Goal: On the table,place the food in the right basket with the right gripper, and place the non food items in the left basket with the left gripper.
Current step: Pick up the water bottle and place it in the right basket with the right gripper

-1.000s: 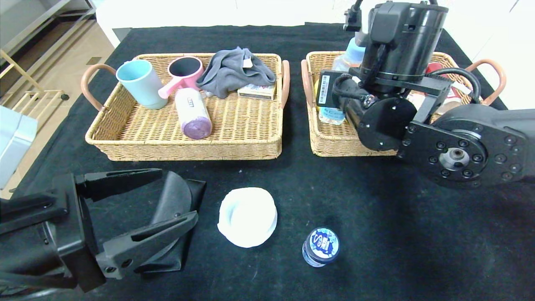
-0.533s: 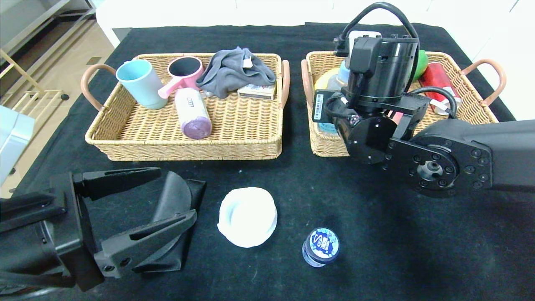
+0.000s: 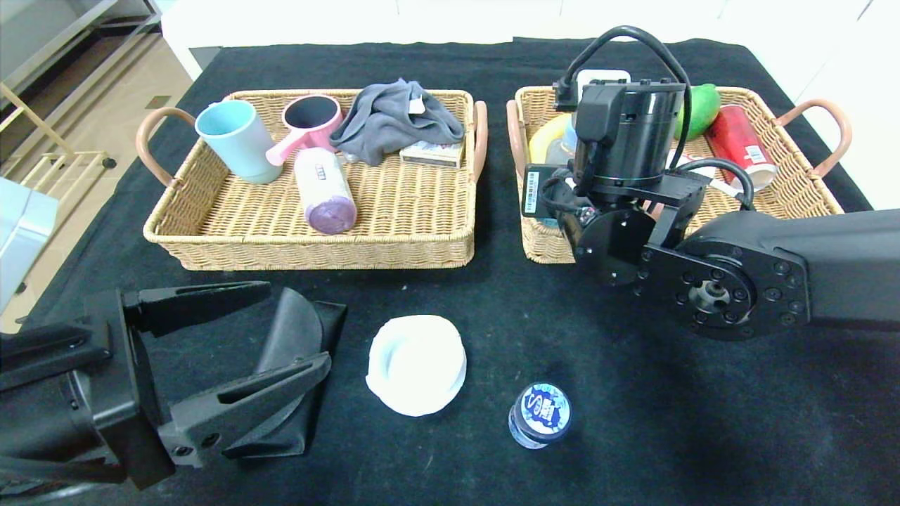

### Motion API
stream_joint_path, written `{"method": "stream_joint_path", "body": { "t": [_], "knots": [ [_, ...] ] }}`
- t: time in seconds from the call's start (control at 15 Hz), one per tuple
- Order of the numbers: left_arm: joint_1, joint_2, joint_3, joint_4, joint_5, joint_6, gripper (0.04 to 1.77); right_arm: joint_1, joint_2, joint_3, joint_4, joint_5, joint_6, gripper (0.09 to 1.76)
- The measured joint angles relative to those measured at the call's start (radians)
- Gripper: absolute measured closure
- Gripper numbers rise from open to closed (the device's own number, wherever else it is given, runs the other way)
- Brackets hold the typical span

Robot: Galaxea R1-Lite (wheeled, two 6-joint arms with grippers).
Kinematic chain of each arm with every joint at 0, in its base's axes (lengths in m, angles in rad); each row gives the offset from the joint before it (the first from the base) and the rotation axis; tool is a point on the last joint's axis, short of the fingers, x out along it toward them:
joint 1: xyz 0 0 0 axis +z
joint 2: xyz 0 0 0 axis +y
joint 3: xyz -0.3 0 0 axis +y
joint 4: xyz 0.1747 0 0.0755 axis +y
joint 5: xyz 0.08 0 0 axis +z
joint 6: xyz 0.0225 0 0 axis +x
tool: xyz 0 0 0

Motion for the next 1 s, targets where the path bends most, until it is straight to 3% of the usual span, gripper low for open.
{"method": "stream_joint_path", "body": {
  "t": [0.4,0.73,1.0],
  "knots": [
    [-0.001,0.000,0.001,0.000,0.000,0.001,0.09,0.001,-0.004,0.010,-0.005,-0.004,0.000,0.45],
    [-0.001,0.003,0.001,0.000,0.000,0.001,0.09,0.013,-0.043,0.064,-0.002,-0.012,0.000,0.31],
    [-0.001,0.005,0.004,0.000,0.000,0.003,0.09,0.058,-0.141,0.177,0.011,-0.011,-0.001,0.24]
  ]
}}
